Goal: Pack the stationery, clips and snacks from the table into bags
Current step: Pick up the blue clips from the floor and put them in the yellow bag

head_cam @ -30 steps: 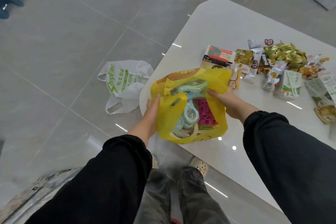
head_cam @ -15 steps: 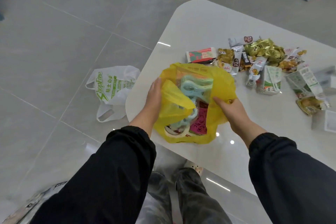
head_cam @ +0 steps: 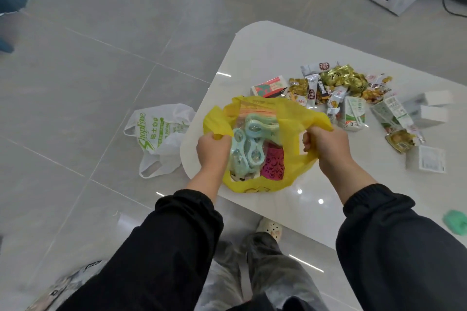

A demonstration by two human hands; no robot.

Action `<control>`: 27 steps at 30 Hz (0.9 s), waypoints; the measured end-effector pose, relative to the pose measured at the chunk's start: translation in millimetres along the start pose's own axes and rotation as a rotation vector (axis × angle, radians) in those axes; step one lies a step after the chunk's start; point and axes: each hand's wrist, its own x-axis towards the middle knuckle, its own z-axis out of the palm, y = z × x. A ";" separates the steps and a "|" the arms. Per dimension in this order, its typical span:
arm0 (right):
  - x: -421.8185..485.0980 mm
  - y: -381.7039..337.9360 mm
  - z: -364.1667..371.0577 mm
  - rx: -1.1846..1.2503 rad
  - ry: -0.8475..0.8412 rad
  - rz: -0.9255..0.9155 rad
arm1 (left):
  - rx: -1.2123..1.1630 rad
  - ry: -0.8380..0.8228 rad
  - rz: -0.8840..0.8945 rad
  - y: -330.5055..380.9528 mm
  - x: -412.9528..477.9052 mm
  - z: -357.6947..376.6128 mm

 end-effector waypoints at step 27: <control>-11.6 -26.9 -23.6 -0.158 0.425 -0.140 | -0.128 0.262 0.130 89.9 26.5 -71.1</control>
